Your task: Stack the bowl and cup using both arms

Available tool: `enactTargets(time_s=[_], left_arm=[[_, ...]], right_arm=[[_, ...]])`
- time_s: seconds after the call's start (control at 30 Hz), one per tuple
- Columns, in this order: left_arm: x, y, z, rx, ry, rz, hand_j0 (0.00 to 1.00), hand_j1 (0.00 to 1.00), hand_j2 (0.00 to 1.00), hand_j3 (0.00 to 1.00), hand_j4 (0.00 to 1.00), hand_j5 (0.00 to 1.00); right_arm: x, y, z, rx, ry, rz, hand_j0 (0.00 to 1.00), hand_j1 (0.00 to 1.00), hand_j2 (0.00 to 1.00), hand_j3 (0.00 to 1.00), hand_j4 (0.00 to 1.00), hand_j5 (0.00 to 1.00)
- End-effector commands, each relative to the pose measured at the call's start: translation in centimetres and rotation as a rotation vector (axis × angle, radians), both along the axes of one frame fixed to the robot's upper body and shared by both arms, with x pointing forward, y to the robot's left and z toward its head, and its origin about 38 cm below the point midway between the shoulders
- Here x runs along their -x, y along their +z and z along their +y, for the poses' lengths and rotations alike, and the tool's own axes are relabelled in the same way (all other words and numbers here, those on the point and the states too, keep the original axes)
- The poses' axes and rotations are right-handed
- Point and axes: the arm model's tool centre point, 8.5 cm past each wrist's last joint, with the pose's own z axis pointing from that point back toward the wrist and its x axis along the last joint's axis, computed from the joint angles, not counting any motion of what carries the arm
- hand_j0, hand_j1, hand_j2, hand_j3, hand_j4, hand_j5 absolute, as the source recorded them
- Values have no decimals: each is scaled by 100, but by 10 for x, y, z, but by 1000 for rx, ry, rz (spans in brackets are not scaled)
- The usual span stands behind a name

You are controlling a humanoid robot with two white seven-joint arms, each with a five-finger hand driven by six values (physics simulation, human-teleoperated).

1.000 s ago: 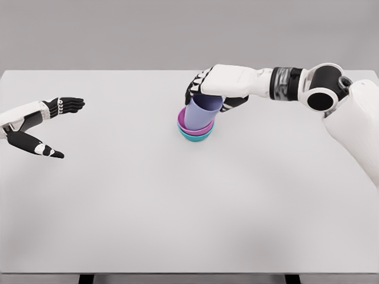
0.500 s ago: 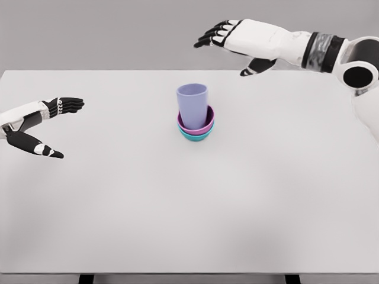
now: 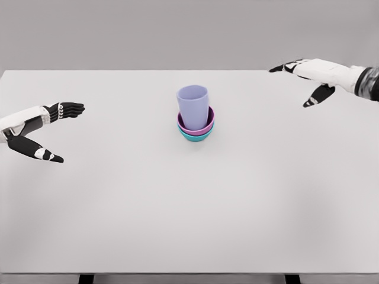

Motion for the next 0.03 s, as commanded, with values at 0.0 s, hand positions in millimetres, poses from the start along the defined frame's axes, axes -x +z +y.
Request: enactTargets(time_s=[0.0], left_arm=[[0,1,0,7,3,0,100,100,100,100,100,100]], right_arm=[[2,-2,-8,11,-15,12,100,100,100,100,100,100]])
